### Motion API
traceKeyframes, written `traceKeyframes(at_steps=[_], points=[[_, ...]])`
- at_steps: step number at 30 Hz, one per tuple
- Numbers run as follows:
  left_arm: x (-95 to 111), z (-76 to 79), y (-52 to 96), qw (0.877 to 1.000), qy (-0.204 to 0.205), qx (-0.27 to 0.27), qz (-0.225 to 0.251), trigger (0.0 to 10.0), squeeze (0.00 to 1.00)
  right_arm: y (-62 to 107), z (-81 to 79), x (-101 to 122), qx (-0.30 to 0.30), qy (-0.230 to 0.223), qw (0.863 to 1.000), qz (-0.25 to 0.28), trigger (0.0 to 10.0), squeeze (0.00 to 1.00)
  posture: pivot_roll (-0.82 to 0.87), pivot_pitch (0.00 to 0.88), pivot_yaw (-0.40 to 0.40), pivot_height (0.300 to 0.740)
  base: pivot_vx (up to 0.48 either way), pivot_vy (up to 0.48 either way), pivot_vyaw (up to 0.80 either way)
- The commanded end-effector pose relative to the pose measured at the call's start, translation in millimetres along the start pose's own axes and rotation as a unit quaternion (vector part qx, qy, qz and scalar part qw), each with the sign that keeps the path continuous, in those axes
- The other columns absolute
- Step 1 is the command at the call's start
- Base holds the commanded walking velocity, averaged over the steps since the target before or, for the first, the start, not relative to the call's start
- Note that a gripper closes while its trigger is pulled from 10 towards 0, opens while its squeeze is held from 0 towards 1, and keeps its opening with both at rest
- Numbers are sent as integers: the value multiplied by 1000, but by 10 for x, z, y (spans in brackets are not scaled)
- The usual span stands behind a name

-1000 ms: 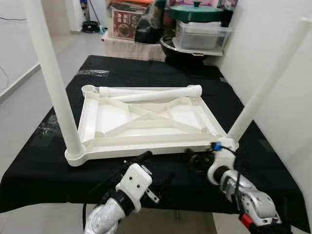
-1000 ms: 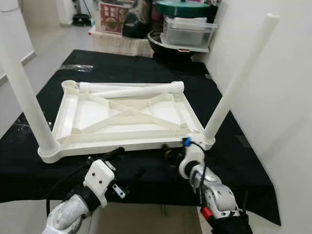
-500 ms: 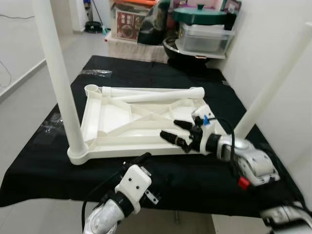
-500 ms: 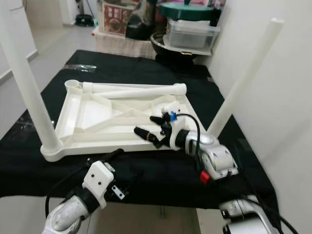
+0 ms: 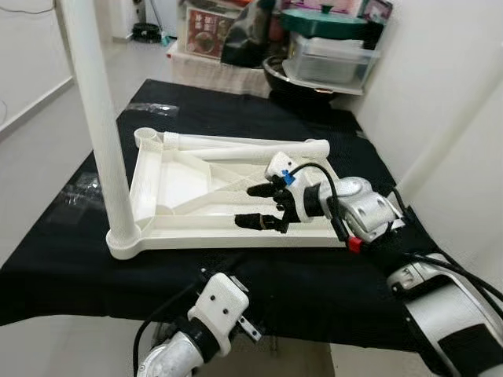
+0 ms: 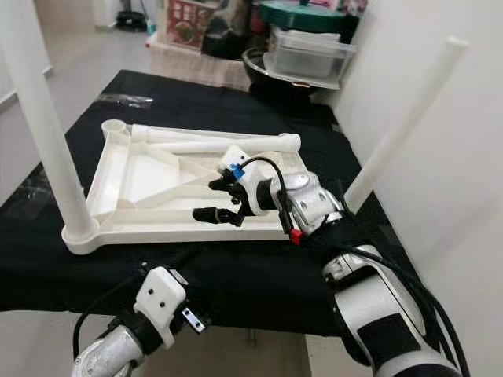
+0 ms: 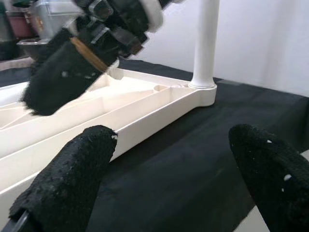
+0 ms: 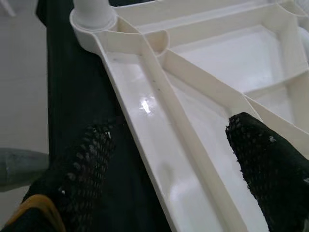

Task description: Building children table

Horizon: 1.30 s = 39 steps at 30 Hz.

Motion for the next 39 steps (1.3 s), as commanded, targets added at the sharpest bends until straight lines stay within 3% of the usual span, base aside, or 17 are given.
traceKeyframes(at_steps=[1,6,11,16,24,28,35,36,37,38,39], points=[[22,9,92,1000,-1,18,-10,10000,0,-95,-24,3,41,57,996,-61,10000,0,79,34,-224,740,0,0,0],[19,-3,203,999,-4,35,-22,10000,0,-247,-41,-22,47,116,985,-119,10000,0,75,62,-235,740,0,0,0],[55,26,224,999,1,37,-22,10000,0,-338,-52,-9,40,121,983,-133,10000,0,68,93,-245,740,0,0,0],[126,56,266,999,8,43,-20,10000,0,-430,-19,-14,-5,123,981,-153,10000,0,67,126,-252,740,0,0,0],[145,69,321,998,15,53,-28,10000,0,-477,-35,-52,-3,135,976,-170,10000,0,61,149,-255,740,0,0,0],[150,84,330,998,18,53,-33,10000,0,-486,-52,-74,14,166,970,-179,10000,0,56,156,-253,740,0,0,0],[150,84,332,998,18,54,-34,10000,0,-475,-48,-79,17,167,969,-183,10000,0,56,156,-253,740,0,0,0],[145,84,330,998,20,54,-35,10000,0,-452,-30,-91,17,180,965,-192,4863,0,52,152,-250,740,0,0,0],[145,84,330,998,20,54,-35,10000,0,-452,-30,-91,17,180,965,-192,4863,0,52,152,-250,740,0,0,0],[138,82,324,998,21,53,-37,10000,0,-421,-5,-118,15,199,957,-209,0,0,50,149,-249,740,0,0,0],[138,82,324,998,21,53,-37,10000,0,-421,-5,-118,15,199,957,-209,0,0,50,149,-249,740,0,0,0]])
Point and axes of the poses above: a point about 5 cm out from each wrist's last joint towards the gripper, its own y axis pointing back from the gripper into the wrist, its own x axis along the axis of the wrist's last joint, z = x × y, the point moved 1 cm from there along -y, pointing out of the wrist towards the gripper, and after that the axes turned 1 degree about y, right-handed, at the moved point
